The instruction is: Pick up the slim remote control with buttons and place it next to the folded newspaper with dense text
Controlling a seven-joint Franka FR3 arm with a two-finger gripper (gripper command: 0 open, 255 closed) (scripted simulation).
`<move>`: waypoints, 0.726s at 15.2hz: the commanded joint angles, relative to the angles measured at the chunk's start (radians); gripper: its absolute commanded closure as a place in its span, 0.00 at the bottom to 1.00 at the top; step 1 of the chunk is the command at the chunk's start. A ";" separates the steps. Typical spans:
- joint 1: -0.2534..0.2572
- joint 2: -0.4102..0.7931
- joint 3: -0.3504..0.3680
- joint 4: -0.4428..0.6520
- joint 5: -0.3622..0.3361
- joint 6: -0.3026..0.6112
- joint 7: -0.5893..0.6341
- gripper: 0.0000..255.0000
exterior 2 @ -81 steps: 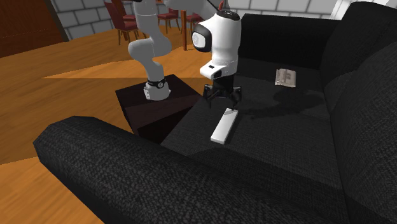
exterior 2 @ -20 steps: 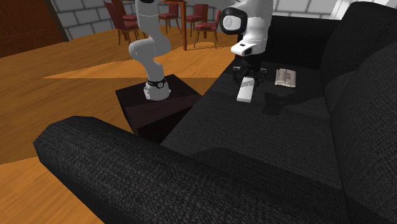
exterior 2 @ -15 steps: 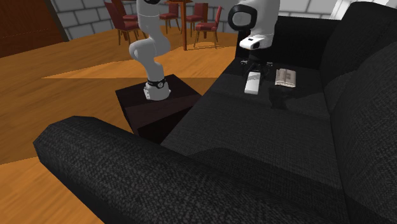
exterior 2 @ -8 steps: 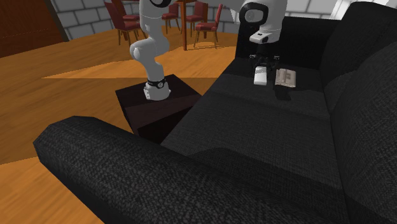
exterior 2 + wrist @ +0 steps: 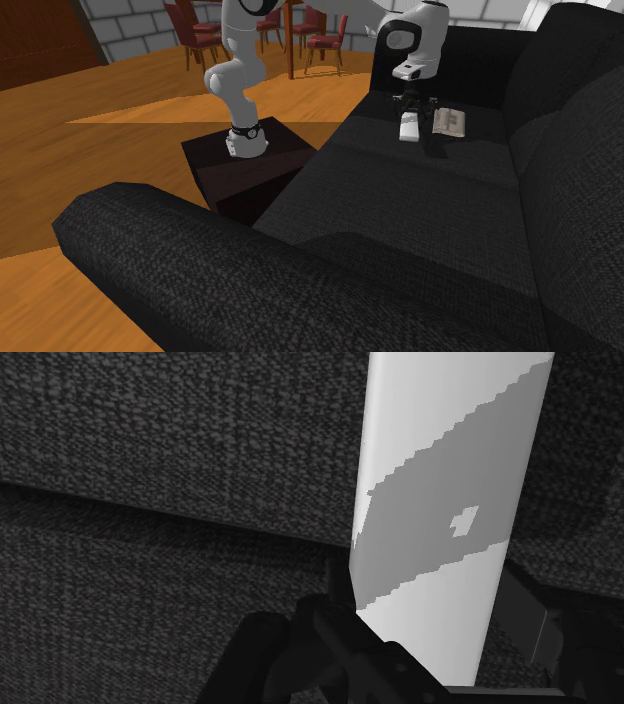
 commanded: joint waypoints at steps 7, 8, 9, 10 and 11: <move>0.006 0.042 -0.009 -0.051 -0.023 0.091 0.016 1.00; 0.006 0.047 -0.010 -0.055 -0.025 0.099 0.018 1.00; 0.006 0.046 -0.010 -0.055 -0.025 0.099 0.018 1.00; 0.006 0.046 -0.010 -0.055 -0.025 0.099 0.018 1.00; 0.006 0.047 -0.010 -0.055 -0.025 0.099 0.018 1.00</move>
